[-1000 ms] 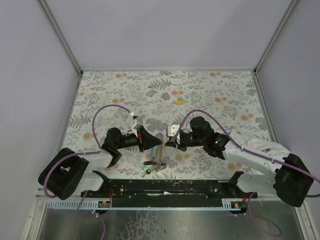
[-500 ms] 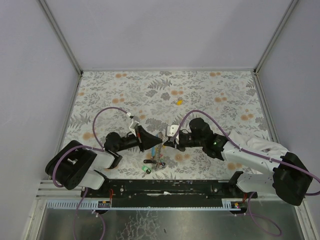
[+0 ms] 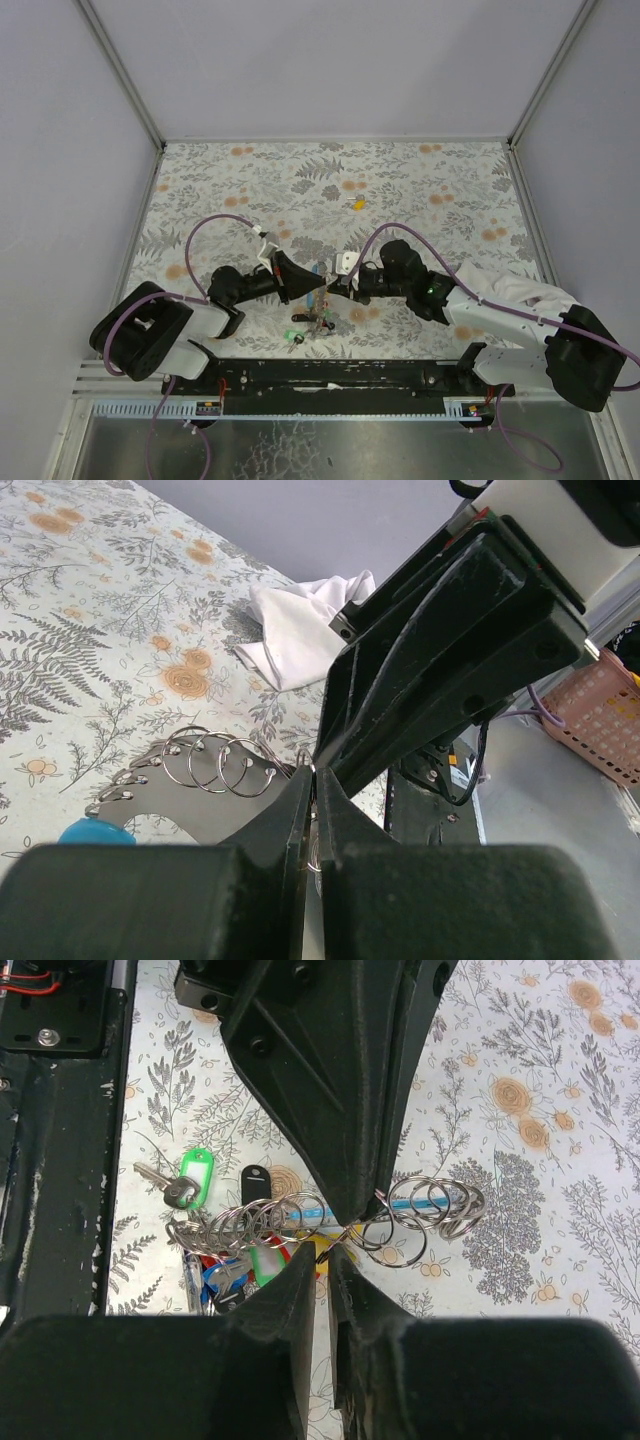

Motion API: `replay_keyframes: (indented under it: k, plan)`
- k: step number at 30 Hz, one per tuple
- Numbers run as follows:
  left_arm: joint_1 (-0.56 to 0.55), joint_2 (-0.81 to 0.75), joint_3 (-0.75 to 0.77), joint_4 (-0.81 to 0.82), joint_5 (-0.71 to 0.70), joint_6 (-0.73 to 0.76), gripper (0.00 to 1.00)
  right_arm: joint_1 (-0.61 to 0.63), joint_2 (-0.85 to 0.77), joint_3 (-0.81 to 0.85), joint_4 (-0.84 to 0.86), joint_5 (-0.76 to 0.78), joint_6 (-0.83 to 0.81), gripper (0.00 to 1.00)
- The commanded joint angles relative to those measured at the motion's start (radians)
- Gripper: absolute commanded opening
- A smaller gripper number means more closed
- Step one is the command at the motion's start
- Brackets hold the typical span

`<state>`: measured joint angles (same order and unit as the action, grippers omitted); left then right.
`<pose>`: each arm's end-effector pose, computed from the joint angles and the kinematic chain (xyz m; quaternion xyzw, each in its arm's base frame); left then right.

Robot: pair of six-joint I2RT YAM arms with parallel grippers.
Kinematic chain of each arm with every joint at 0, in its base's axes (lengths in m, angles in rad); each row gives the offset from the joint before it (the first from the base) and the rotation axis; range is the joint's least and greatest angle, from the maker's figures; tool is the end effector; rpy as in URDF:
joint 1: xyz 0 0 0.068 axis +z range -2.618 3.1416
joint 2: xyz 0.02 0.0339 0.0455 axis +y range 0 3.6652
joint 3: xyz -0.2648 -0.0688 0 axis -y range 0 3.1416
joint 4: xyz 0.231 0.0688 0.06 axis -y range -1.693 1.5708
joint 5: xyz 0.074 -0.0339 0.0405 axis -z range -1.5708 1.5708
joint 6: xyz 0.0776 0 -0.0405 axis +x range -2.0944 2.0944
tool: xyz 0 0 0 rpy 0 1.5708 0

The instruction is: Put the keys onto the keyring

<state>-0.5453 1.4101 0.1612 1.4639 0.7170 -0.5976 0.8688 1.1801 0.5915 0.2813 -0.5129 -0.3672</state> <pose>0.1762 -0.1666 0.2030 0.2578 0.5942 -0.5796 0.4945 0.1515 0.2381 0.2372 -0.5744 0.5494 0.3401 0.5026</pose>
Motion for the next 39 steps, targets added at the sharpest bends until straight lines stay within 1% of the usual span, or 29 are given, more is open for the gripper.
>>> replay_keyframes:
  k: [1, 11, 13, 16, 17, 23, 24, 28, 31, 35, 39]
  plan:
    - [-0.015, -0.021, 0.001, 0.122, -0.006, 0.010, 0.00, 0.008, -0.027, -0.007, 0.068, 0.041, 0.007, 0.16]
    - [-0.025, -0.016, 0.003, 0.122, -0.010, 0.014, 0.00, 0.008, -0.034, -0.025, 0.124, 0.051, 0.022, 0.18]
    - [-0.025, -0.015, 0.002, 0.122, -0.014, 0.015, 0.00, 0.008, -0.034, -0.026, 0.127, 0.043, 0.023, 0.14]
    - [-0.027, -0.015, 0.002, 0.122, -0.022, 0.012, 0.00, 0.008, -0.034, -0.021, 0.120, 0.035, 0.024, 0.02]
    - [-0.027, -0.015, 0.002, 0.122, -0.023, 0.012, 0.00, 0.009, -0.034, -0.021, 0.119, 0.033, 0.025, 0.00]
    - [-0.027, -0.015, -0.002, 0.122, -0.032, 0.005, 0.00, 0.009, -0.057, -0.015, 0.093, 0.052, 0.016, 0.00]
    - [-0.028, -0.018, -0.003, 0.122, -0.032, 0.005, 0.03, 0.009, -0.064, -0.011, 0.081, 0.060, 0.009, 0.00]
    - [-0.027, -0.032, -0.005, 0.101, -0.030, 0.016, 0.19, 0.007, -0.083, 0.019, 0.006, 0.083, -0.020, 0.00]
    - [-0.027, -0.045, -0.005, 0.077, -0.027, 0.031, 0.25, 0.009, -0.089, 0.047, -0.053, 0.093, -0.047, 0.00]
    - [-0.018, -0.074, 0.005, 0.004, -0.021, 0.066, 0.30, 0.009, -0.094, 0.083, -0.125, 0.102, -0.077, 0.00]
    - [0.003, -0.119, 0.027, -0.115, 0.013, 0.124, 0.34, 0.009, -0.091, 0.115, -0.171, 0.102, -0.098, 0.00]
